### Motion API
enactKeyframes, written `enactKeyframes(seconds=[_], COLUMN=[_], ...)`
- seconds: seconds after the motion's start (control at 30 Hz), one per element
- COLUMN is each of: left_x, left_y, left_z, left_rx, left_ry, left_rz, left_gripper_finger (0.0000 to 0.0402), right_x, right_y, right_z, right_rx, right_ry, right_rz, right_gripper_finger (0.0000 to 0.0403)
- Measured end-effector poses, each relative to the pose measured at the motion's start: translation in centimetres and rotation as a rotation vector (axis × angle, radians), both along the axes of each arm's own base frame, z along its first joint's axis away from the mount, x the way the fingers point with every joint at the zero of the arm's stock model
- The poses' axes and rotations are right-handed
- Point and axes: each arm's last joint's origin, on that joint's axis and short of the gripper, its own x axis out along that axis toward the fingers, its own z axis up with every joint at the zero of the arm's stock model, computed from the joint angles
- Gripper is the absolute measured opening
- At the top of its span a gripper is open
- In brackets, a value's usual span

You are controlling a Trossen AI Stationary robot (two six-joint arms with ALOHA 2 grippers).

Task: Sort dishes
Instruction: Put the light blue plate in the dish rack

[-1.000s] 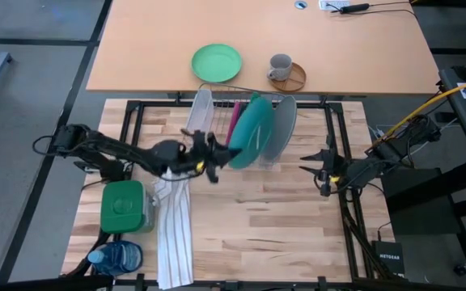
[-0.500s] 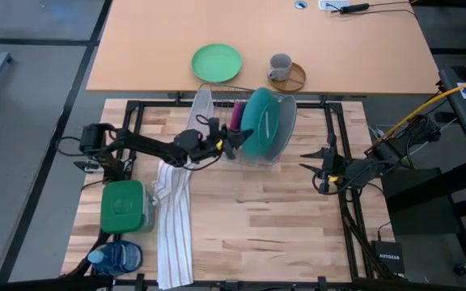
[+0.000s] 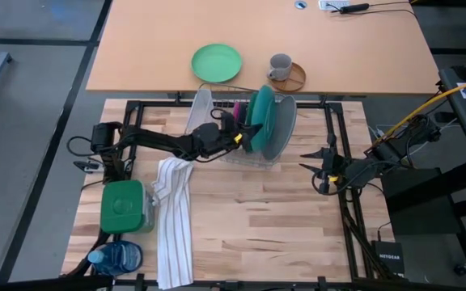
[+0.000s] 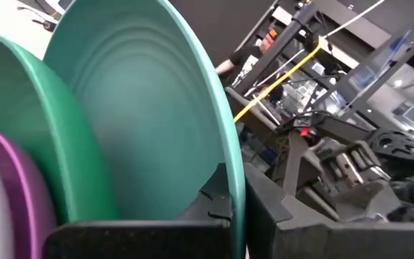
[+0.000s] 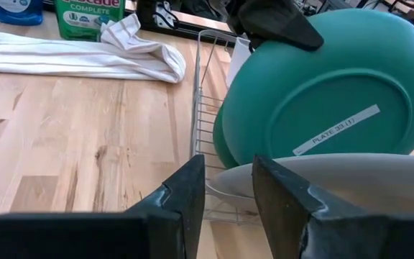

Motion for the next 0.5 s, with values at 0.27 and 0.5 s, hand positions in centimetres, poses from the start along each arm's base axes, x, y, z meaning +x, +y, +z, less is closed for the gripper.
enactKeyframes(seconds=[0.27, 0.5], left_x=[0.04, 0.03], left_y=[0.00, 0.04], left_z=[-0.43, -0.78], left_rx=[-0.010, -0.007], left_ry=[0.046, 0.086], left_rz=[0.008, 0.027], left_gripper_finger=[0.0001, 0.0021], right_x=[-0.02, -0.01], right_y=[-0.01, -0.01], right_z=[-0.03, -0.03], right_rx=[-0.002, -0.002], right_ry=[0.003, 0.003], right_rz=[0.000, 0.001], right_gripper_finger=[0.0121, 0.0121])
